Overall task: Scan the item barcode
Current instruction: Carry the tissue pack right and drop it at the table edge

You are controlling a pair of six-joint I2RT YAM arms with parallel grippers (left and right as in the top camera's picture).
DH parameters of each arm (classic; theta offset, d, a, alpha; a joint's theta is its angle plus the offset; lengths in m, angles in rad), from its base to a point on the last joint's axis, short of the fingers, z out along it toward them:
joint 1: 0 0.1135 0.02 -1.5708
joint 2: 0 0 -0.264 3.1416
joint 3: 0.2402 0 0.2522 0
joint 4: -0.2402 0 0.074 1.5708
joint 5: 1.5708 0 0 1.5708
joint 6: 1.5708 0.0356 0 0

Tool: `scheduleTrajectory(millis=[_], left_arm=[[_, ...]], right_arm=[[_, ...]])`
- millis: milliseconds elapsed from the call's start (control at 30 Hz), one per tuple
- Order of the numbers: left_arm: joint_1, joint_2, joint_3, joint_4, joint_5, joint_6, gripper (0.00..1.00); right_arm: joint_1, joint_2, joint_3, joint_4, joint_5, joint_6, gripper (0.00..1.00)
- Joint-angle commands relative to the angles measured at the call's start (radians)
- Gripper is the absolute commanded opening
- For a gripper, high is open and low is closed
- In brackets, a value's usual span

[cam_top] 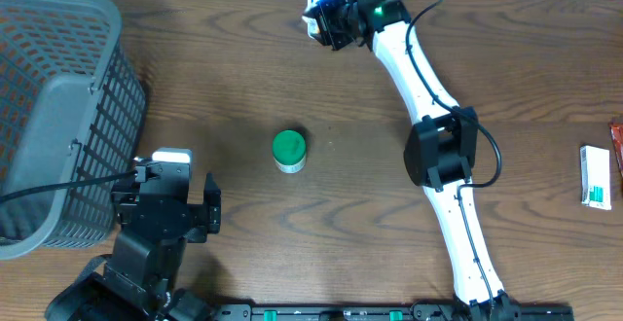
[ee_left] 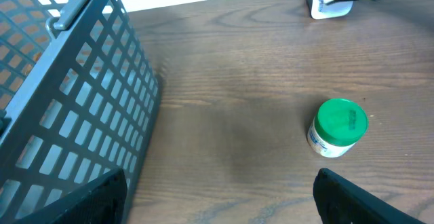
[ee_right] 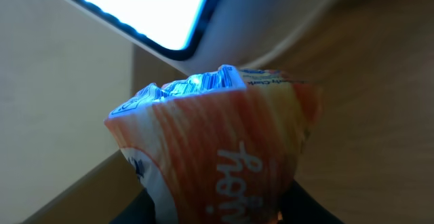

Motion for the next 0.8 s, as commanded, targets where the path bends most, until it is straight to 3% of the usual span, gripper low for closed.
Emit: scheduleTrajectory(millis=[0,167,367,400,433,467,633,767], left_arm=[[-0.003,-0.004,-0.002,-0.003,-0.010,-0.006,0.88],[-0.003,-0.004,-0.002,-0.003,-0.010,-0.006,0.88],[-0.003,-0.004,-0.002,-0.003,-0.010,-0.006,0.88],[-0.003,-0.004,-0.002,-0.003,-0.010,-0.006,0.88],[-0.003,-0.004,-0.002,-0.003,-0.010,-0.006,0.88],[-0.003,-0.004,-0.002,-0.003,-0.010,-0.006,0.88],[-0.003,-0.004,-0.002,-0.003,-0.010,-0.006,0.88],[-0.003,-0.004,-0.002,-0.003,-0.010,-0.006,0.88]], right_arm=[[-0.029,-0.029,0.113,-0.142,0.101,-0.164,0.24],[-0.040,-0.096,0.224,-0.474,0.376,-0.298,0.26],[-0.090,-0.165,0.233,-0.887,0.795,-0.349,0.31],[-0.106,-0.166,0.229,-0.906,0.818,-0.395,0.31],[-0.140,-0.166,0.215,-0.906,0.788,-0.546,0.34],[-0.158,-0.166,0.202,-0.906,0.775,-0.574,0.33],[-0.292,-0.165,0.133,-0.905,0.808,-0.566,0.29],[-0.425,-0.165,0.060,-0.905,0.969,-0.566,0.32]])
